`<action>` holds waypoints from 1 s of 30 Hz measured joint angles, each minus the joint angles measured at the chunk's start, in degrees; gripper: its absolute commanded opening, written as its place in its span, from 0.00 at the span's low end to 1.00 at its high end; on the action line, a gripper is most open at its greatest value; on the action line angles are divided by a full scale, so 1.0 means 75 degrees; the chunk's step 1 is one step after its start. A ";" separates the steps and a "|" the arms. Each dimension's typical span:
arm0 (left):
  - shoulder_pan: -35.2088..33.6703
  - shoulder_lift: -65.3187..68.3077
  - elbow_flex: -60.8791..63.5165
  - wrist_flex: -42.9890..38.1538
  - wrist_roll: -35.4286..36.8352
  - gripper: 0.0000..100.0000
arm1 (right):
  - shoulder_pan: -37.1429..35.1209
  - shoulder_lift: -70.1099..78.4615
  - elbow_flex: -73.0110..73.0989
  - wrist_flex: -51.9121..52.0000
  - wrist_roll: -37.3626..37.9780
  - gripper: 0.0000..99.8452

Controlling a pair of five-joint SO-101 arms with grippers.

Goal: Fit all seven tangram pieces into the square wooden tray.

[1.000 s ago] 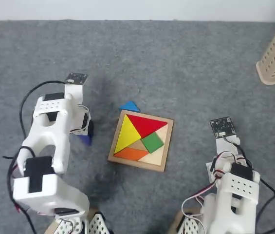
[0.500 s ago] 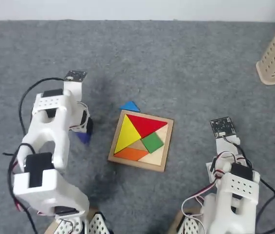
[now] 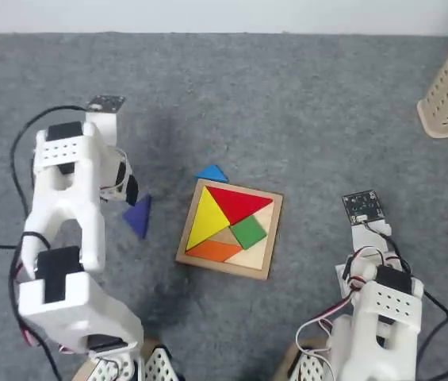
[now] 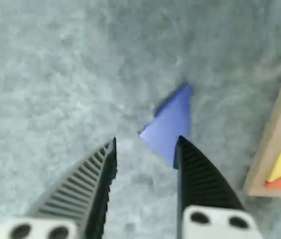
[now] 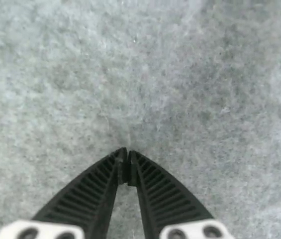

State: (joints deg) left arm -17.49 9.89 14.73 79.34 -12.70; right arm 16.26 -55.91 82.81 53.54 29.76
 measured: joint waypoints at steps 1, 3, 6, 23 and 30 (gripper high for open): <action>0.0000 0.0012 0.0223 -0.0176 -0.0047 0.18 | 0.0000 0.0000 0.0000 0.0000 0.0000 0.01; 0.0070 0.0012 0.0738 -0.0586 -0.0117 0.18 | 0.0012 0.0000 0.0000 0.0000 0.0000 0.01; 0.0293 0.0000 0.1395 -0.1207 -0.0270 0.18 | 0.0012 0.0000 0.0000 0.0000 0.0000 0.01; 0.1711 -0.0059 0.2110 -0.1758 0.0047 0.11 | 0.0012 0.0000 0.0000 0.0000 0.0000 0.01; 0.2321 -0.0246 0.1993 -0.1676 0.0258 0.02 | 0.0012 0.0000 0.0000 0.0000 0.0000 0.01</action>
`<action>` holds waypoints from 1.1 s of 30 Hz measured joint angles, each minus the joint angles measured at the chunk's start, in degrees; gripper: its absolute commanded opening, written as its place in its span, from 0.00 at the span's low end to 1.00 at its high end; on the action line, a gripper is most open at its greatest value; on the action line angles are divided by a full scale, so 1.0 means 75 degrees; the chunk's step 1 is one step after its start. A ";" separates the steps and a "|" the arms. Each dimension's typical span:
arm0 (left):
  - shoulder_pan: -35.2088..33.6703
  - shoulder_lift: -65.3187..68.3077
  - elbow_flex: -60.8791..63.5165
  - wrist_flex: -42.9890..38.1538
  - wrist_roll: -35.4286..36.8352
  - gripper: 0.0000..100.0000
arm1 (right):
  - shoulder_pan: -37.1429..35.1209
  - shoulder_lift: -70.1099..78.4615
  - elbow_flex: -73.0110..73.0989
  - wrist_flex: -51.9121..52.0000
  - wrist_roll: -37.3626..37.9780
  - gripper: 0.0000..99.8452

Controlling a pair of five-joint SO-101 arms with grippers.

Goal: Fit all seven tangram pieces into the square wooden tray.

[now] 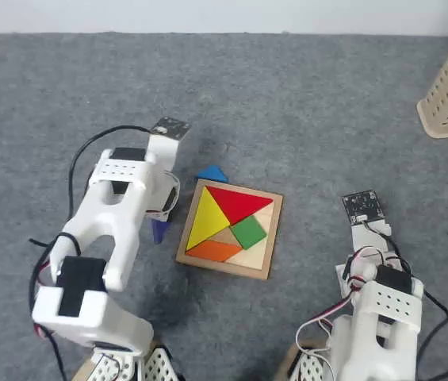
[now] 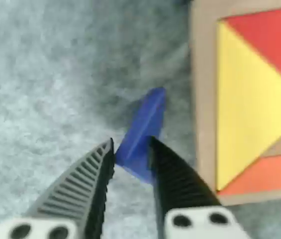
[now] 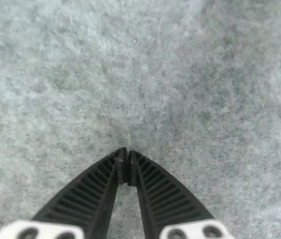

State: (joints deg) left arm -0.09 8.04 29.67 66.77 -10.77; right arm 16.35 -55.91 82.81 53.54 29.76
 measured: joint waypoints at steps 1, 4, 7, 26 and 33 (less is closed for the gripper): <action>0.0047 -0.0023 -0.0047 0.0012 0.0047 0.02 | 0.0000 0.0000 0.0000 0.0000 0.0000 0.01; 0.0176 -0.0047 -0.0281 0.0328 0.0082 0.01 | -0.0012 0.0000 0.0000 0.0000 0.0000 0.01; 0.0375 -0.0047 -0.0516 0.0703 0.0082 0.01 | -0.0012 0.0000 0.0000 0.0000 0.0000 0.01; 0.1137 -0.0012 -0.0645 0.0832 0.0141 0.01 | -0.0012 0.0000 0.0000 0.0000 0.0000 0.01; 0.2532 -0.1114 -0.0809 0.1817 0.0117 0.01 | -0.0012 0.0000 0.0000 0.0000 0.0000 0.01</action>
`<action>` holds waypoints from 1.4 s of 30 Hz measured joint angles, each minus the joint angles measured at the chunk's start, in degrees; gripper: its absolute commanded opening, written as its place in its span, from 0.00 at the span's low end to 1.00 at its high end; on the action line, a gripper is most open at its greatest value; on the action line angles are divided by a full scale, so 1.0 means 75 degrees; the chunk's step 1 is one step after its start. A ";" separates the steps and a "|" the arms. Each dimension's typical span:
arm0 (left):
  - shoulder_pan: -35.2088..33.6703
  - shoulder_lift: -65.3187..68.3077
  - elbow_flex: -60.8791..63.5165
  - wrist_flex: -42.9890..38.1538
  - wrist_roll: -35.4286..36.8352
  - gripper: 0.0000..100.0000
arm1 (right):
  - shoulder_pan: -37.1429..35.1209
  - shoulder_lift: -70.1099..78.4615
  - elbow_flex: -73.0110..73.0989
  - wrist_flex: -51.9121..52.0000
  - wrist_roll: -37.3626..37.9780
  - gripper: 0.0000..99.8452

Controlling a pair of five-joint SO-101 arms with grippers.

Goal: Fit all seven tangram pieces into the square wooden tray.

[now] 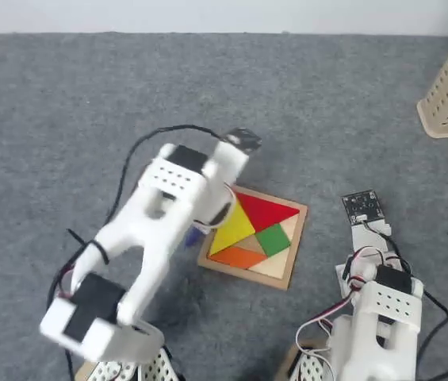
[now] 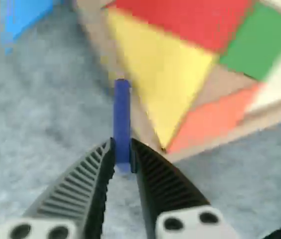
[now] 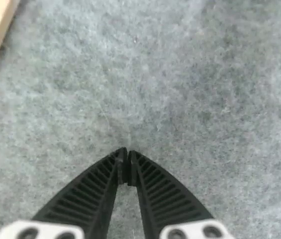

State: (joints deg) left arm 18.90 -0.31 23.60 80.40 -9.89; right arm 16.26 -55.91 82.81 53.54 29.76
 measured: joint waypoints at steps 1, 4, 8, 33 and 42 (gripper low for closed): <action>0.0234 -0.0211 0.0035 0.0012 0.0000 0.01 | 0.0000 0.0000 0.0000 0.0000 0.0000 0.01; 0.0727 -0.0481 0.0117 0.0012 -0.0035 0.01 | 0.0000 0.0000 0.0000 0.0000 0.0000 0.01; 0.1102 -0.0481 0.0211 -0.0328 -0.0141 0.01 | 0.0000 0.0000 0.0000 0.0000 0.0000 0.01; 0.2286 -0.0492 0.0903 -0.1571 0.0176 0.01 | 0.0000 0.0000 0.0000 0.0000 0.0000 0.01; 0.2438 -0.0492 0.0903 -0.1618 -0.0129 0.01 | 0.0000 0.0000 0.0000 0.0000 0.0000 0.01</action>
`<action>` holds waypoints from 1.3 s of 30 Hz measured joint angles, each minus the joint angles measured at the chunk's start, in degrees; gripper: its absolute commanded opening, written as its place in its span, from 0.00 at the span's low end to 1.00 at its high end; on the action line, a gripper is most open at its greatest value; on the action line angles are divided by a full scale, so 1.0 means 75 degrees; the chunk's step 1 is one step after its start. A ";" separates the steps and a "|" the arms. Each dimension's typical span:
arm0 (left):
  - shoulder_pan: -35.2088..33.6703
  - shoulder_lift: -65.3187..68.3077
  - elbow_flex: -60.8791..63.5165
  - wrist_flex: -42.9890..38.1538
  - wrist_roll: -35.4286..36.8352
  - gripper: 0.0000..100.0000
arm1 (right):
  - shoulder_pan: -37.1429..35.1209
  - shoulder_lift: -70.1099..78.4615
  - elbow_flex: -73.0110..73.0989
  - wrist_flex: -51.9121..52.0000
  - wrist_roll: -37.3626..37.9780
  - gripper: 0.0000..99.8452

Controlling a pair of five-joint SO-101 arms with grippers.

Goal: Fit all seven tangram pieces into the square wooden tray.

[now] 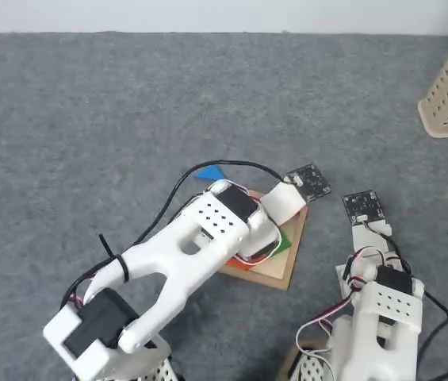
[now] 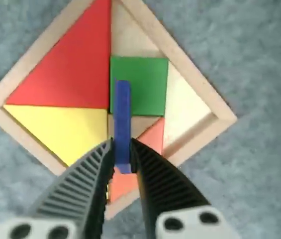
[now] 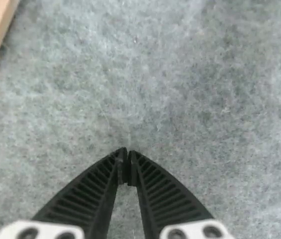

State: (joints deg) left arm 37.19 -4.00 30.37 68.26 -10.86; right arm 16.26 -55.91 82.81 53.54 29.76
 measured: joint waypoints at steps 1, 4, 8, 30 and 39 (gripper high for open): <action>0.0000 0.0000 0.0000 -0.0059 -0.0012 0.01 | 0.0000 0.0000 0.0000 0.0000 0.0000 0.01; 0.0000 0.0000 0.0000 -0.0176 -0.0070 0.01 | 0.0000 0.0000 0.0000 0.0000 0.0000 0.01; 0.0000 0.0000 0.0000 -0.0211 -0.0375 0.01 | 0.0000 0.0000 0.0000 0.0000 0.0000 0.01; 0.0141 0.0000 0.0023 -0.0375 -0.0610 0.01 | 0.0000 0.0000 0.0000 0.0000 0.0000 0.01; 0.0141 0.0000 0.0023 -0.0375 -0.0891 0.01 | 0.0000 0.0000 0.0000 0.0000 0.0000 0.01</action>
State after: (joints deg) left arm 38.24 -4.00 30.55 65.45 -17.54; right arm 16.26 -55.91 82.81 53.54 29.76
